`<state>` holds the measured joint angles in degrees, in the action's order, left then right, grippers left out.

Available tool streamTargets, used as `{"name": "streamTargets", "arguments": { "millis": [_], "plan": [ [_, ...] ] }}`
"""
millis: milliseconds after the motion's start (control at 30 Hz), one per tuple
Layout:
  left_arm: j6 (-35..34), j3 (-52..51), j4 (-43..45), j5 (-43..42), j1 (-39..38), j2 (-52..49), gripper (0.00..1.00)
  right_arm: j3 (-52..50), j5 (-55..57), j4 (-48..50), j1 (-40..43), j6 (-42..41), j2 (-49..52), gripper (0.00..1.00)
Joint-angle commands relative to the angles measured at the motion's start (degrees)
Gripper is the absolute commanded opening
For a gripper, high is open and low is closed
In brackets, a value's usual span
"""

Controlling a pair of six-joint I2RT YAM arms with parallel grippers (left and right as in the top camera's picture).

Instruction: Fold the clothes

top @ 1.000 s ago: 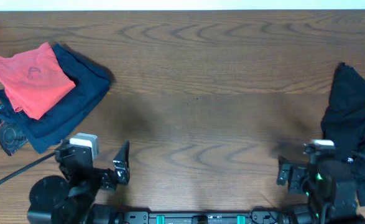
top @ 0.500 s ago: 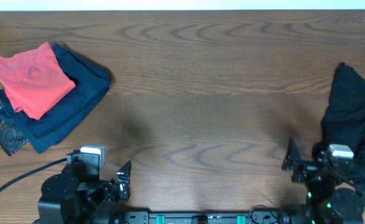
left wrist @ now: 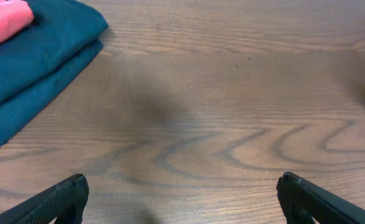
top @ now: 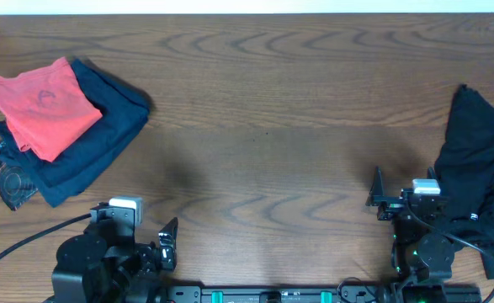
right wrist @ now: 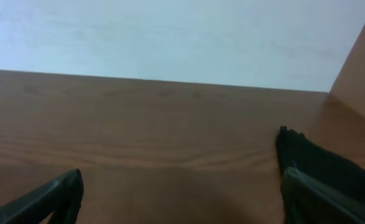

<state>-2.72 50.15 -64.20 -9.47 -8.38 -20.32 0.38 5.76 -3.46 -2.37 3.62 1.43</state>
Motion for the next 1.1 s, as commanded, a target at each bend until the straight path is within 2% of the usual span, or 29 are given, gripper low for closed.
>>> {"name": "streamTargets", "arguments": {
  "millis": [0, 1067],
  "plan": [
    [0.55, 0.09, -0.09, 0.55, -0.11, 0.11, 0.98, -0.04, 0.0, -0.2, 0.44, 1.18, -0.35, 0.99],
    [0.61, -0.2, -1.84, 1.73, 0.83, 2.03, 0.98, -0.04, 0.0, -0.2, 0.46, 1.18, -0.35, 0.99]
  ]
}}
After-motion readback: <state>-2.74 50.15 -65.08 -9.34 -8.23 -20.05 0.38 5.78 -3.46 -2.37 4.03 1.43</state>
